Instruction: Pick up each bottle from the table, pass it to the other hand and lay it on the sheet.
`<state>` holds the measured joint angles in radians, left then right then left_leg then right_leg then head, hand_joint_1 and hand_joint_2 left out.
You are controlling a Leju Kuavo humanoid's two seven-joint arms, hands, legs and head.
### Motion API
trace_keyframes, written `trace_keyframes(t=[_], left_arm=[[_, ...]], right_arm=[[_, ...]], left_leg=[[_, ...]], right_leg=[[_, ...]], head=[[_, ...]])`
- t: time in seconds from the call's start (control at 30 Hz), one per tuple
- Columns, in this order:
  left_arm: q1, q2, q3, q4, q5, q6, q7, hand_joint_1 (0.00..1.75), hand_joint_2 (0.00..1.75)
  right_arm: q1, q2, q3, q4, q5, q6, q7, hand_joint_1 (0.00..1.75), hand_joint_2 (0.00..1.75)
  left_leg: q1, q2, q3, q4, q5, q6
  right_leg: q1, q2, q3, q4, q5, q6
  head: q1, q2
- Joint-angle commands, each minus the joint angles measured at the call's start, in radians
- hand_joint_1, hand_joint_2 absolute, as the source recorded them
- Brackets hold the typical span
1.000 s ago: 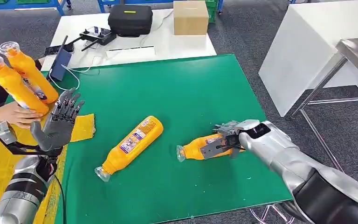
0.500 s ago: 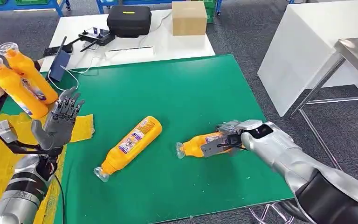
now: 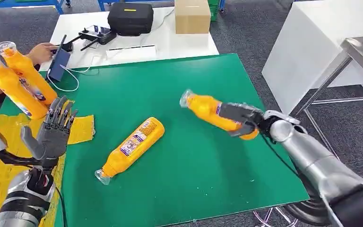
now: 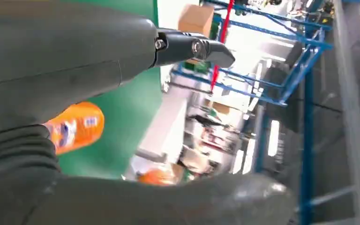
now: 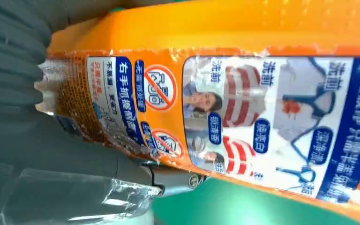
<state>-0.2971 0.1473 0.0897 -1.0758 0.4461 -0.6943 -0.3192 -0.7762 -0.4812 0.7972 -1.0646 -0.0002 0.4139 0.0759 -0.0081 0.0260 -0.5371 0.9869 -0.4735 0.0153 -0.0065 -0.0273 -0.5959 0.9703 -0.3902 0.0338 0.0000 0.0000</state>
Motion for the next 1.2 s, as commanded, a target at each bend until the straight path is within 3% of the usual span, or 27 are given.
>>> trace_keyframes(t=[0.03, 0.1, 0.17, 0.27, 0.47, 0.57, 0.9, 1.2], left_arm=[[0.046, -0.098, -0.021, -0.110, 0.145, 0.033, 0.081, 0.00, 1.75], [0.046, -0.099, -0.037, -0.114, 0.149, 0.044, 0.081, 0.00, 1.75], [0.043, -0.094, -0.046, -0.113, 0.154, 0.051, 0.080, 0.00, 1.75], [0.038, -0.102, -0.078, -0.110, 0.172, 0.049, 0.087, 0.00, 1.75], [-0.022, -0.134, -0.183, -0.071, 0.271, 0.016, 0.143, 0.00, 1.75], [-0.035, -0.141, -0.233, -0.063, 0.292, 0.020, 0.153, 0.00, 1.75], [-0.028, -0.150, -0.287, -0.088, 0.263, 0.019, 0.122, 0.00, 1.75], [-0.027, -0.149, -0.291, -0.095, 0.242, 0.021, 0.108, 0.00, 1.75]], right_arm=[[-0.074, -0.037, -0.080, -0.377, -0.059, 0.013, 0.036, 1.75, 1.75], [-0.089, -0.005, -0.058, -0.365, -0.049, -0.004, 0.045, 1.75, 1.75], [-0.098, 0.001, -0.040, -0.356, -0.049, -0.011, 0.032, 1.75, 1.75], [-0.109, 0.074, 0.004, -0.332, -0.042, -0.027, 0.013, 1.75, 1.75], [-0.108, 0.404, 0.194, -0.042, 0.043, -0.056, 0.006, 1.75, 1.75], [-0.070, 0.503, 0.278, 0.102, 0.096, -0.091, -0.029, 1.75, 1.75], [-0.079, 0.557, 0.310, 0.141, 0.108, -0.077, -0.029, 1.75, 1.75], [-0.079, 0.556, 0.310, 0.139, 0.110, -0.076, -0.029, 1.75, 1.75]], left_leg=[[-0.001, -0.001, -0.001, 0.001, -0.003, -0.001], [0.001, 0.005, 0.000, 0.001, -0.003, -0.001], [0.001, 0.002, -0.001, 0.001, -0.003, -0.001], [0.001, 0.002, -0.001, 0.000, -0.002, -0.001], [0.002, 0.007, 0.002, -0.002, -0.001, -0.001], [0.004, 0.008, 0.004, -0.003, -0.001, -0.002], [0.003, 0.004, -0.001, 0.000, -0.001, -0.001], [0.003, 0.002, -0.002, 0.000, -0.001, -0.002]], right_leg=[[-0.001, 0.003, -0.001, 0.002, -0.002, 0.000], [0.000, 0.009, -0.003, 0.002, -0.001, -0.001], [0.000, 0.006, -0.002, 0.001, -0.001, -0.001], [0.000, 0.005, -0.004, 0.001, 0.000, -0.001], [0.001, 0.010, -0.001, 0.000, 0.001, -0.001], [0.002, 0.011, 0.000, 0.000, 0.001, -0.002], [0.003, 0.007, -0.004, 0.002, -0.001, -0.001], [0.003, 0.005, -0.004, 0.002, -0.001, -0.001]], head=[[0.000, 0.000], [0.000, 0.000], [0.000, 0.000], [0.000, 0.000], [0.000, 0.000], [0.000, 0.000], [0.000, 0.000], [0.001, 0.000]])
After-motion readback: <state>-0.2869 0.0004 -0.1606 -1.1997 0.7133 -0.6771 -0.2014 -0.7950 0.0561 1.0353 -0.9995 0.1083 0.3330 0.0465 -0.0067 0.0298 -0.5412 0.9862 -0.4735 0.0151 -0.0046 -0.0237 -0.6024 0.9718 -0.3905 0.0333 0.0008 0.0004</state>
